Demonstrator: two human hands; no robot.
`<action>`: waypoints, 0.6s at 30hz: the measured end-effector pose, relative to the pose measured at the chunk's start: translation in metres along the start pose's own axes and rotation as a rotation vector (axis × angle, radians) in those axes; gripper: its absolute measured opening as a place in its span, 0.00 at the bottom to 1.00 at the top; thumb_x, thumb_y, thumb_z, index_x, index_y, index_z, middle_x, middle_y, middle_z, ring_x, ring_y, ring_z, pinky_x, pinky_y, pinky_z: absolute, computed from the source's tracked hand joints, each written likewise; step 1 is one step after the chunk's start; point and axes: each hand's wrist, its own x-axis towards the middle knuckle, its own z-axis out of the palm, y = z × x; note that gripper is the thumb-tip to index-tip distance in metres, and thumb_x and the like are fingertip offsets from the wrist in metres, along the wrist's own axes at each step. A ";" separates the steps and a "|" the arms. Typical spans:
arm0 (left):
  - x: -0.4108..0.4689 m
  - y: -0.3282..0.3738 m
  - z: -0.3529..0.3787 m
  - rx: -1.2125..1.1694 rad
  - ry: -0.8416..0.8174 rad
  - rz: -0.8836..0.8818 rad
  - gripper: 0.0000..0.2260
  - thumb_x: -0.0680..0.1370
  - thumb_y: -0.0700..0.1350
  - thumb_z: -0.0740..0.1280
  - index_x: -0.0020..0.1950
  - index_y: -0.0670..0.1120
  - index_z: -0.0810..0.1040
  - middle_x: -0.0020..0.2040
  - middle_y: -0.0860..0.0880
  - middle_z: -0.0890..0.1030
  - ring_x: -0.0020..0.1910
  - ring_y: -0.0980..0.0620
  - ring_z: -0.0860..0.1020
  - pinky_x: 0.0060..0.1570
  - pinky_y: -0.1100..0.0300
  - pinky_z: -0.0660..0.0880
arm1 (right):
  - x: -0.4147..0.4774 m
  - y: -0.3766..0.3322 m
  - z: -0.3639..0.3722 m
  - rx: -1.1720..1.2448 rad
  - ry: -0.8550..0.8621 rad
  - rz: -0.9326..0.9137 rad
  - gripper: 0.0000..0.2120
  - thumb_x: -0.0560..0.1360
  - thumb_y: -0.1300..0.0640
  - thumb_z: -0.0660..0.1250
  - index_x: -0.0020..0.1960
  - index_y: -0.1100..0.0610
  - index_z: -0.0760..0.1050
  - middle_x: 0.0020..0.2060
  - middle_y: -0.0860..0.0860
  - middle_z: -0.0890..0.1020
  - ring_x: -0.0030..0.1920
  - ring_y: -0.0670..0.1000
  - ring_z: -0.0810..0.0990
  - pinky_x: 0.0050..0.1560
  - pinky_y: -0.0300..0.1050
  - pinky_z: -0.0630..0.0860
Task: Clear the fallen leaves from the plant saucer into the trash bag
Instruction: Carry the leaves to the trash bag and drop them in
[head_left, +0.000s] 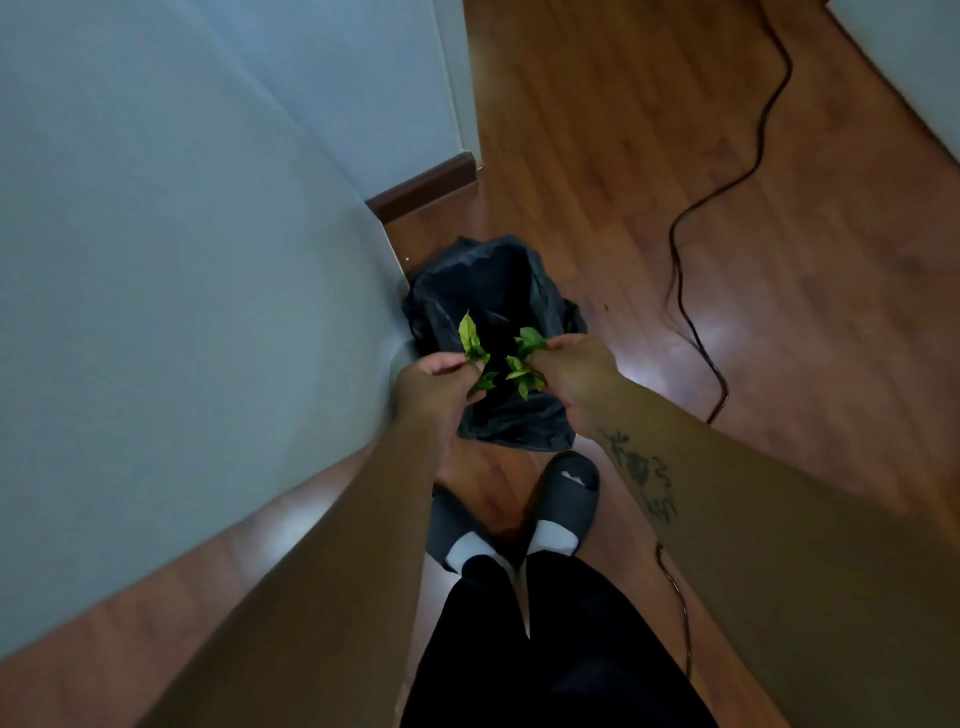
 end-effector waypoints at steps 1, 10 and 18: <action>0.006 -0.003 0.002 0.013 -0.007 0.003 0.13 0.74 0.34 0.71 0.58 0.33 0.78 0.46 0.40 0.82 0.39 0.52 0.81 0.35 0.66 0.80 | 0.005 0.003 0.003 -0.007 0.000 -0.004 0.09 0.73 0.65 0.68 0.36 0.57 0.75 0.34 0.57 0.79 0.40 0.55 0.78 0.46 0.49 0.78; 0.031 -0.015 0.005 0.141 -0.120 0.030 0.17 0.78 0.46 0.69 0.67 0.47 0.76 0.57 0.47 0.81 0.54 0.53 0.79 0.60 0.58 0.75 | 0.029 0.027 0.010 0.084 -0.117 -0.009 0.16 0.76 0.62 0.66 0.63 0.57 0.75 0.54 0.57 0.80 0.51 0.53 0.79 0.42 0.39 0.74; 0.024 -0.004 0.011 0.111 -0.088 0.081 0.14 0.78 0.44 0.68 0.63 0.44 0.78 0.47 0.49 0.82 0.52 0.49 0.82 0.59 0.57 0.77 | 0.027 0.018 -0.002 0.152 -0.098 -0.042 0.11 0.77 0.62 0.65 0.58 0.54 0.76 0.44 0.53 0.80 0.42 0.49 0.78 0.41 0.38 0.75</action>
